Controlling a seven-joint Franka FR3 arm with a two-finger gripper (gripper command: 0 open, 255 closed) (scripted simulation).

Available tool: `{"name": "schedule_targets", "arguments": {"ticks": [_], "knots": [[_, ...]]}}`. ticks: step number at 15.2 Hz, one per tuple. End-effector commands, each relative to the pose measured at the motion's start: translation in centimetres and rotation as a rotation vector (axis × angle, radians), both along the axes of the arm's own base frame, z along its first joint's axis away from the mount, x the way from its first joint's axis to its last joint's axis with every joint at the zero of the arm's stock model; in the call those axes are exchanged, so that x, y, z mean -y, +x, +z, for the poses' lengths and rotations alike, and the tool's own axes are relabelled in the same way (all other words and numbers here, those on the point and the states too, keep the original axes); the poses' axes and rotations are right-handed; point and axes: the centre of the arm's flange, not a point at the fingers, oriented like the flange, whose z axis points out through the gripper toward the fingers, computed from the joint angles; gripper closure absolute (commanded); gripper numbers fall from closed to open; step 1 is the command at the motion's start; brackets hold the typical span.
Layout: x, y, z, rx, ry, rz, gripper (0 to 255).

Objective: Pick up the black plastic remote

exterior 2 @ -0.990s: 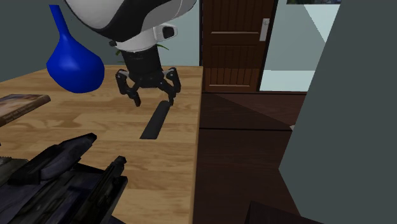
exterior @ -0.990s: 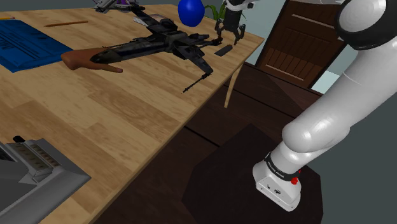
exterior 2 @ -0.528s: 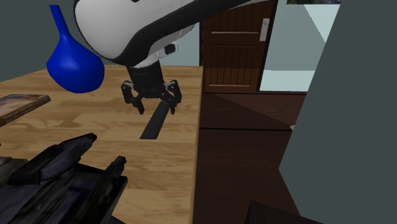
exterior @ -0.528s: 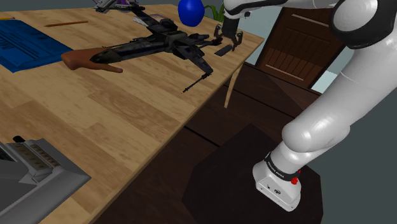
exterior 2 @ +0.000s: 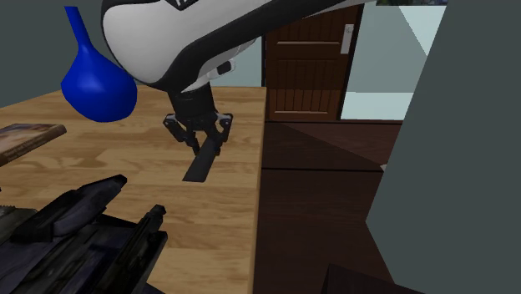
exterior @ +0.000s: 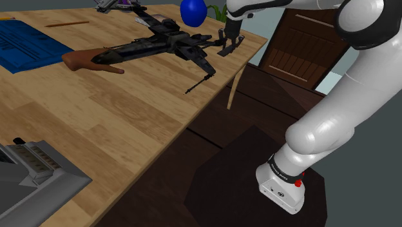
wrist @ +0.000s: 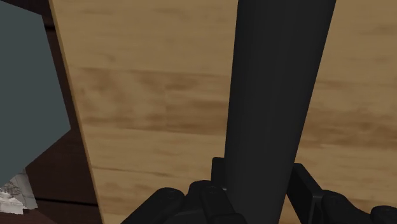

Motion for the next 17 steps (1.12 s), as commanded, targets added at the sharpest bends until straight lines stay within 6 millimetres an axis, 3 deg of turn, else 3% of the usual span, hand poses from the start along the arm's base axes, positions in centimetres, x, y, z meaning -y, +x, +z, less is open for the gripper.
{"name": "schedule_targets", "arguments": {"ticks": [1,4,17], "knots": [[0.2,-0.1,-0.4,-0.011,0.003,-0.003,255],[0.1,0.1,-0.5,-0.011,0.002,-0.003,255],[0.1,0.1,6.3,-0.011,0.002,-0.003,255]]}}
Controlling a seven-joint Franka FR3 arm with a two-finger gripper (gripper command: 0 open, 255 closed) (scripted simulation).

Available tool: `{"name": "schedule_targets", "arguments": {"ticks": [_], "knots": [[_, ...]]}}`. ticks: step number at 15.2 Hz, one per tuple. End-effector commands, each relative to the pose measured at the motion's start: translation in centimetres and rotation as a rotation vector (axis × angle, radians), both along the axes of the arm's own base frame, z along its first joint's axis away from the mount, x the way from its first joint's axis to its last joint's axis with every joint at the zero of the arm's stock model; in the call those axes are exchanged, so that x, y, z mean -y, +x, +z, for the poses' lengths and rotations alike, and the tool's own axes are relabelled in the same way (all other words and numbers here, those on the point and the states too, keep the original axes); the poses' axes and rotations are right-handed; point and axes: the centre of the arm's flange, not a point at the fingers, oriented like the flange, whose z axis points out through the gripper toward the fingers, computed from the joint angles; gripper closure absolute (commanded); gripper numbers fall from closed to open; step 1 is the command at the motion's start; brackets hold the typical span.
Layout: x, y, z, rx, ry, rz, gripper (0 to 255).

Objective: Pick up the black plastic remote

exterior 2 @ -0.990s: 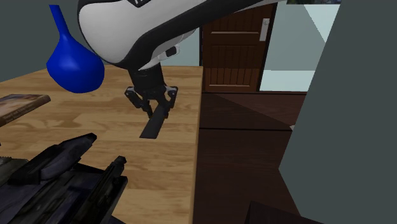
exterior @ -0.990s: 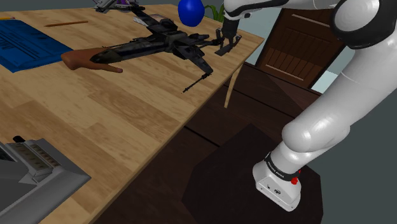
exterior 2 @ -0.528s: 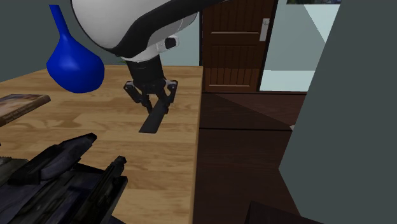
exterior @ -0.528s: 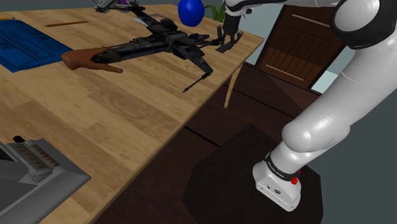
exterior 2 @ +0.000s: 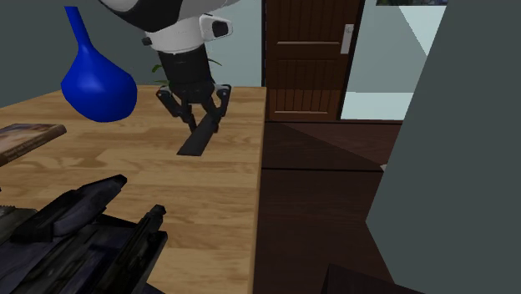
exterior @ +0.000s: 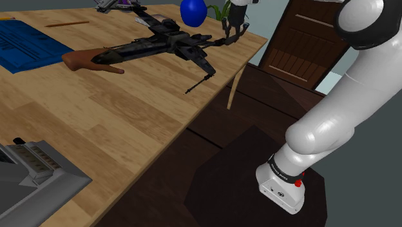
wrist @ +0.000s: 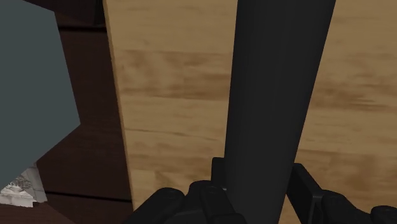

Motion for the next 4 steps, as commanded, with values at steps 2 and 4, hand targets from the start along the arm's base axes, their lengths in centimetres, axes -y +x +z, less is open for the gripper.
{"name": "schedule_targets", "arguments": {"ticks": [2,4], "knots": [[-0.02,-0.02,1.65,0.0,0.0,0.0,255],[-0.02,-0.02,1.73,0.0,0.0,0.0,255]]}}
